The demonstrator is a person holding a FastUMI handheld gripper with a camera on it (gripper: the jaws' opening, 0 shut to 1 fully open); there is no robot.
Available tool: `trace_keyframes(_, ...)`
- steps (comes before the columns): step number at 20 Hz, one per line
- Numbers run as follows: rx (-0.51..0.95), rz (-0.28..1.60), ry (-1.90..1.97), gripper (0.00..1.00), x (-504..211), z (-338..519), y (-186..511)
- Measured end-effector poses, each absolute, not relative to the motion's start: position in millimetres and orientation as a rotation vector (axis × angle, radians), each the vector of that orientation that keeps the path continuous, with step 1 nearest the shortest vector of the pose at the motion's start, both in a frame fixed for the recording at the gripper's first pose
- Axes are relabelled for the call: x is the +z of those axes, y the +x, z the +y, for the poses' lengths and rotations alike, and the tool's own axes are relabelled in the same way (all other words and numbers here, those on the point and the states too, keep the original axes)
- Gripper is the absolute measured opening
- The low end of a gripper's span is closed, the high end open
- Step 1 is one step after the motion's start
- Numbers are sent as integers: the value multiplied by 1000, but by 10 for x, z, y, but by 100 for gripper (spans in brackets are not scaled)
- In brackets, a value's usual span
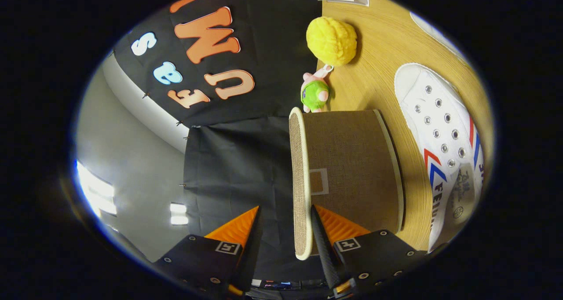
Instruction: Open the storage box then place both shoes into the box .Put the left shoe in first, then the right shoe, with the right side of both shoes facing outward in a uniform manner.
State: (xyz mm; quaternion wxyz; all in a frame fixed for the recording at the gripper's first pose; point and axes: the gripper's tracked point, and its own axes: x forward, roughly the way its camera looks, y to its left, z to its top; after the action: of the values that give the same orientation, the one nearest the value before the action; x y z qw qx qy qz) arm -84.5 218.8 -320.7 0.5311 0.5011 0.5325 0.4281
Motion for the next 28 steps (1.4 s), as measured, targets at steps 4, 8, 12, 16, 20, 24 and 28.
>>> trace_keyframes(4,962,1319,1099,35,-3433,2304,-939)
trace_keyframes(8,883,1309,1064,1,-3480,2344,-899)
trace_keyframes(12,902,1213,1053,0,-3093,2411,-728)
trace_keyframes(16,938,1179,991,0,-2945,2522,-741)
trace_keyframes(20,935,1155,993,0,-2776,2677,-764)
trace_keyframes(24,952,1083,1011,0,-2421,2936,-708)
trace_keyframes(28,977,1029,992,0,-2146,3260,-798)
